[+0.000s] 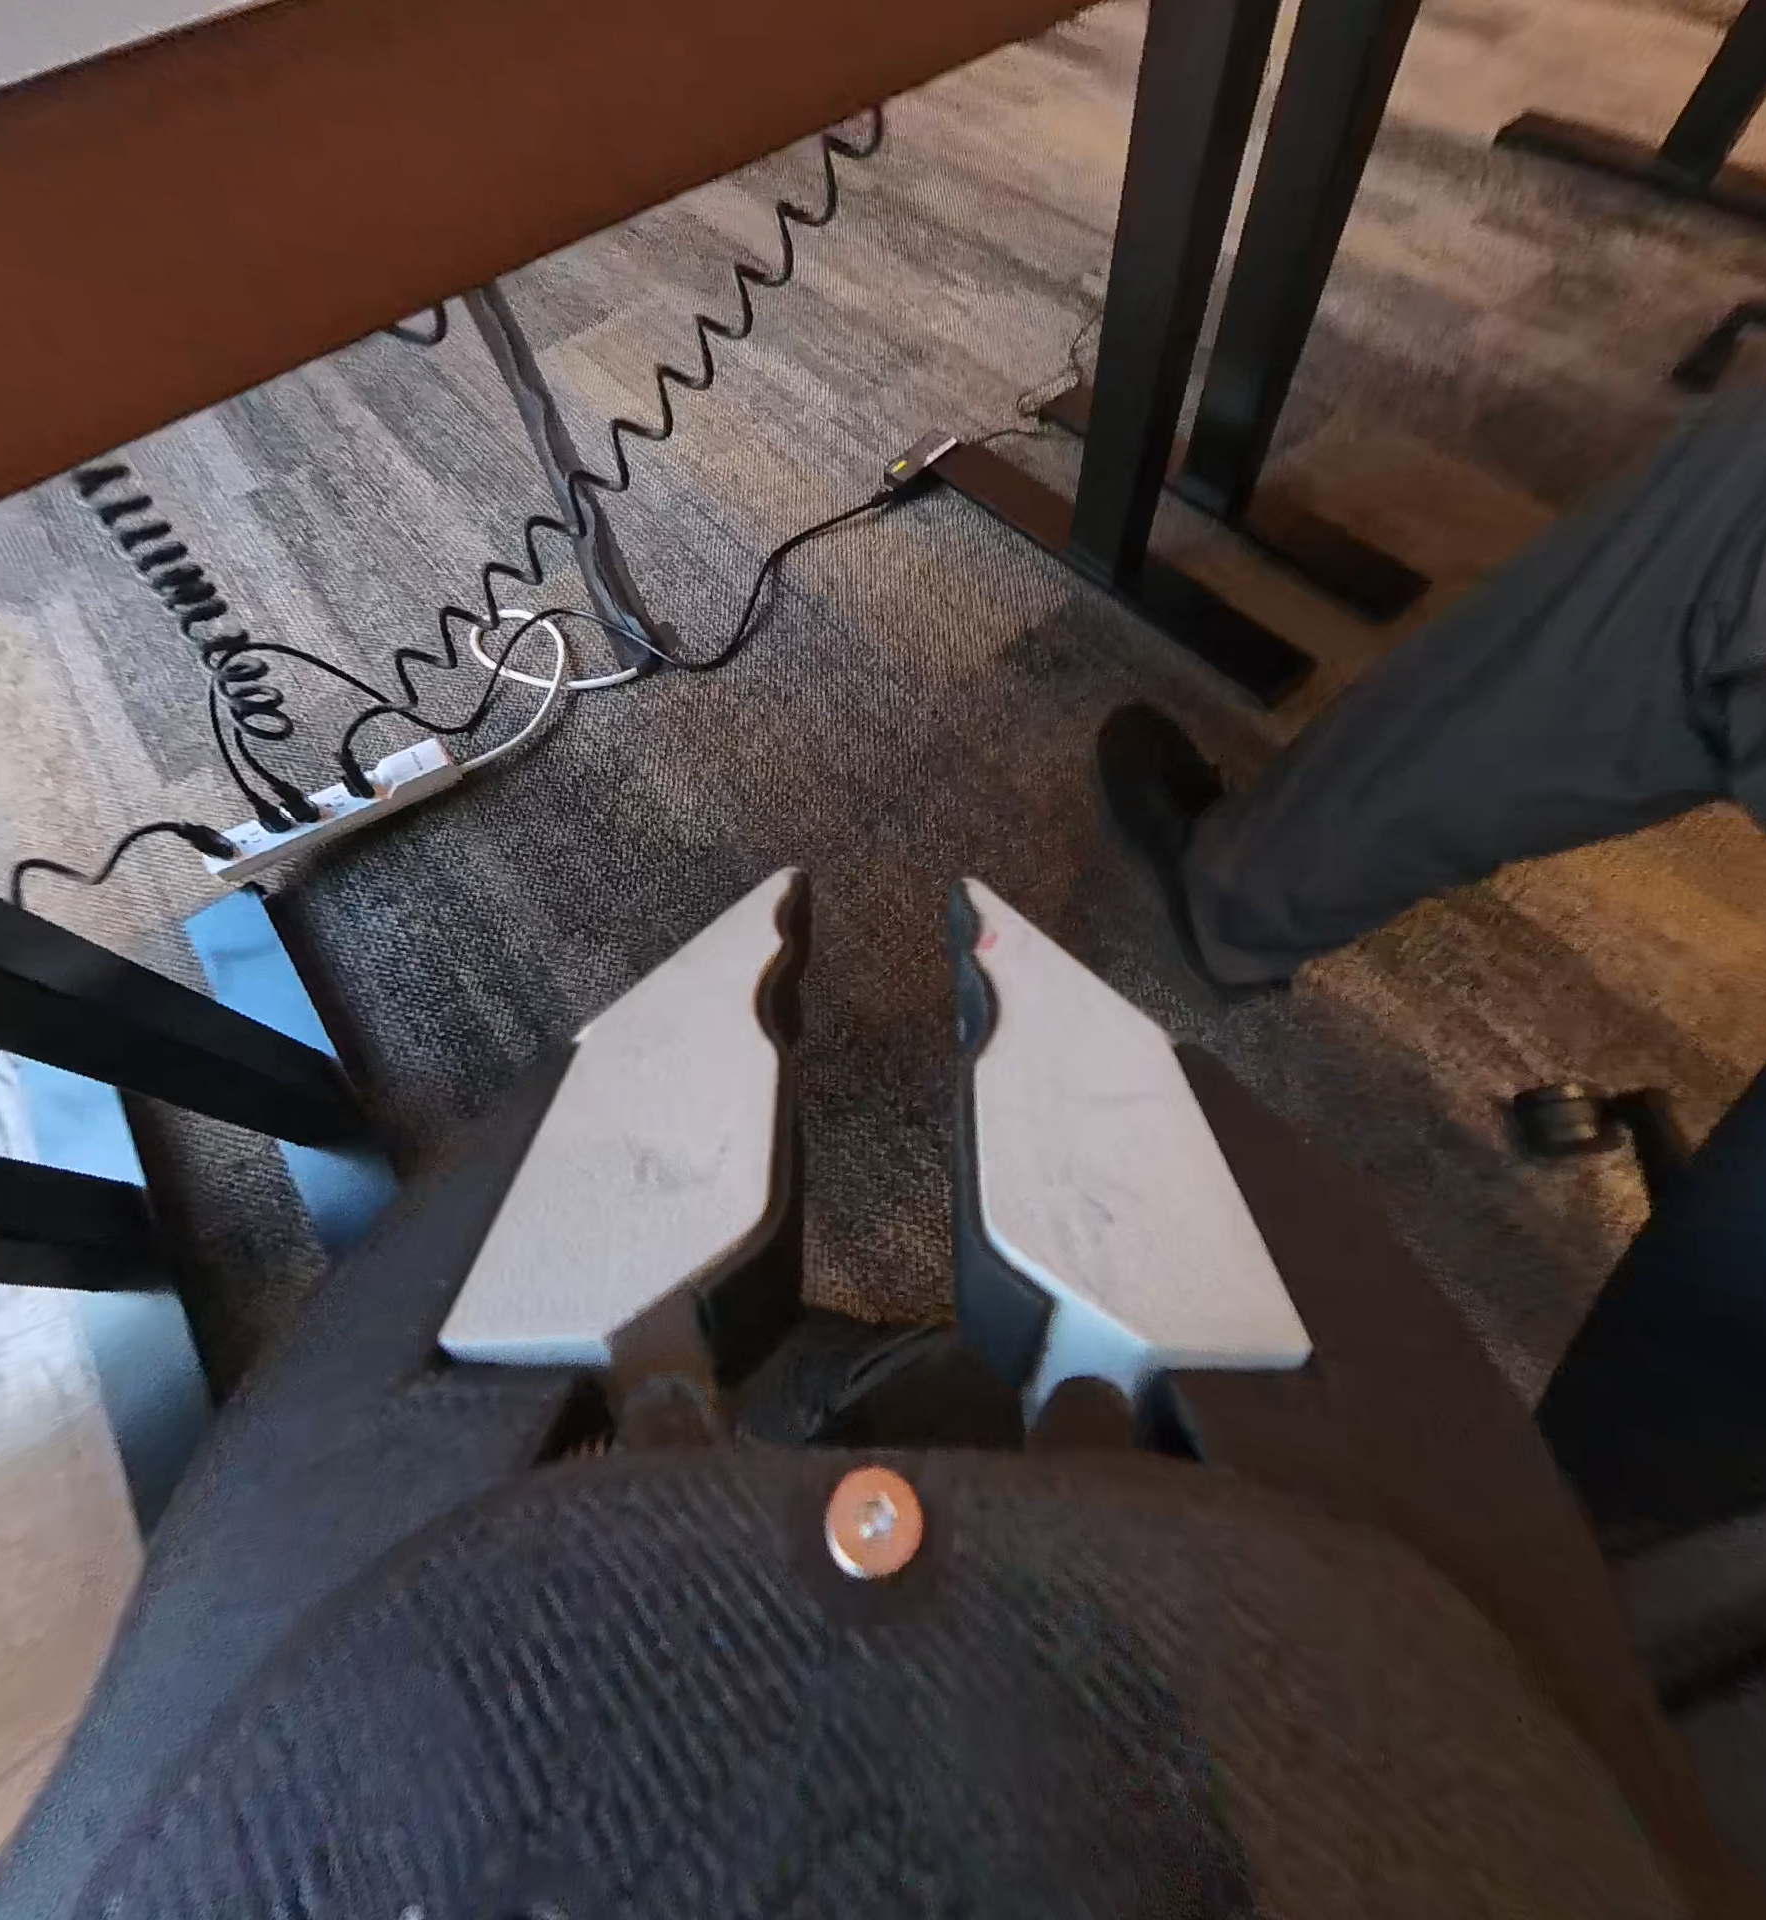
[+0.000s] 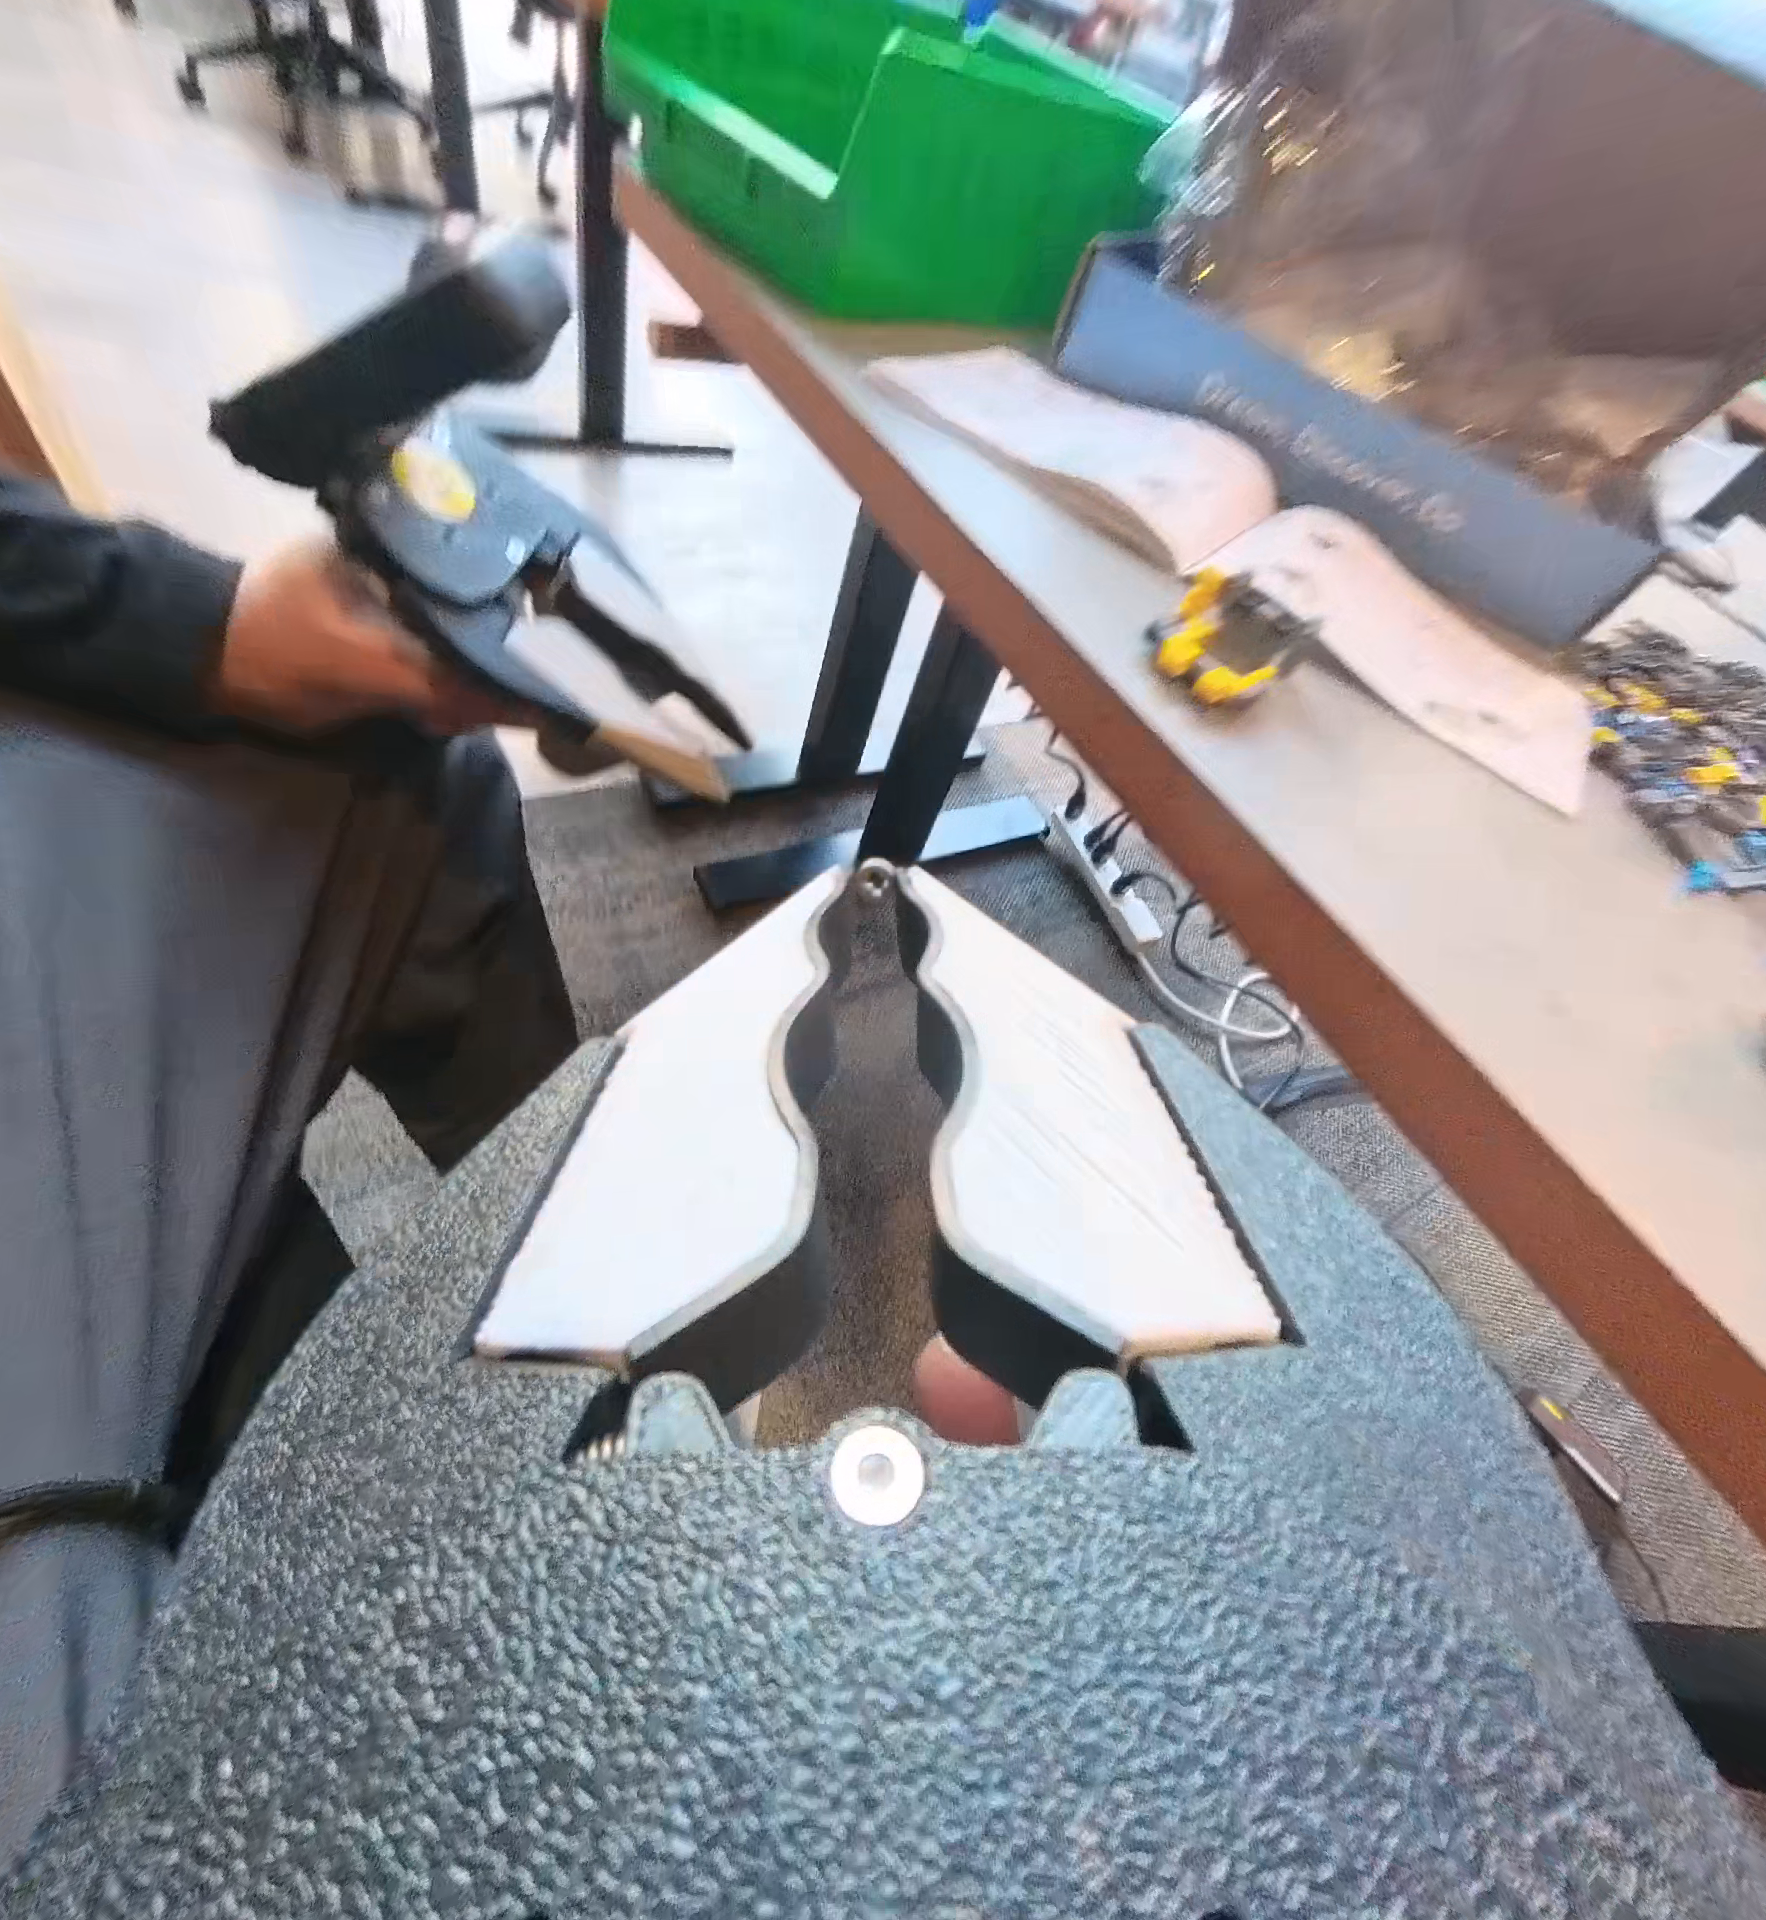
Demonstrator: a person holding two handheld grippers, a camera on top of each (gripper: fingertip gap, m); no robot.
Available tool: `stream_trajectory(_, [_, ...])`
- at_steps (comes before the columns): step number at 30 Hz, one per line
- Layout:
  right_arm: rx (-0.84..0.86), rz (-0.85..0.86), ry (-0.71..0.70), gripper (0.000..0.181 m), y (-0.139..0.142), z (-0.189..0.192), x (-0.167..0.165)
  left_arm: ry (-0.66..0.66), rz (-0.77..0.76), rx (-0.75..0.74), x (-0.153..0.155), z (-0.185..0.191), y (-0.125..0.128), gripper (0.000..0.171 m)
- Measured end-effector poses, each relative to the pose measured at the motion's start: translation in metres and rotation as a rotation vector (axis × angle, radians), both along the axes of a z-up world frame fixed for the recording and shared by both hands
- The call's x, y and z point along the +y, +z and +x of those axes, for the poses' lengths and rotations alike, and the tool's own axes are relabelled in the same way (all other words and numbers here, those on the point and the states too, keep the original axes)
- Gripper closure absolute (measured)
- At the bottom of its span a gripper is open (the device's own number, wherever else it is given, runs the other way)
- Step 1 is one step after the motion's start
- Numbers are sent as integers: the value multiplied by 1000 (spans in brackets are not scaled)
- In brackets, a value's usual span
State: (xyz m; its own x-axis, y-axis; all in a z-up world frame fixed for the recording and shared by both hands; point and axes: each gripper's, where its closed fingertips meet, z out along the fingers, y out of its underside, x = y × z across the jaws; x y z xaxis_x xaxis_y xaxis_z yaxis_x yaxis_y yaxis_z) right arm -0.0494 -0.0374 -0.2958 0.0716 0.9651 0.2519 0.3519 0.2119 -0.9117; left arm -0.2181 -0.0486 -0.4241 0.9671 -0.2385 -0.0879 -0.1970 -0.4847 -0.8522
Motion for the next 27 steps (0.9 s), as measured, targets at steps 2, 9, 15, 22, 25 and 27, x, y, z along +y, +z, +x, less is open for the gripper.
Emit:
stream_trajectory(2, [57,-42,-16,174,20,12,12,-14,-4,50,-1,12,2,142])
stream_trajectory(9, [136,-152,57,174,41,-8,70,-124,124,-13,23,69,82,140])
stream_trajectory(15, [179,-71,142,175,72,-62,132,-195,247,36,70,62,132,139])
stream_trajectory(22, [94,-61,119,177,61,-78,184,-234,257,127,106,37,159,142])
stream_trajectory(25, [31,-101,111,175,42,-79,190,-241,226,143,114,31,159,143])
stream_trajectory(27, [-1,-96,121,175,37,-82,191,-236,193,90,117,31,156,142])
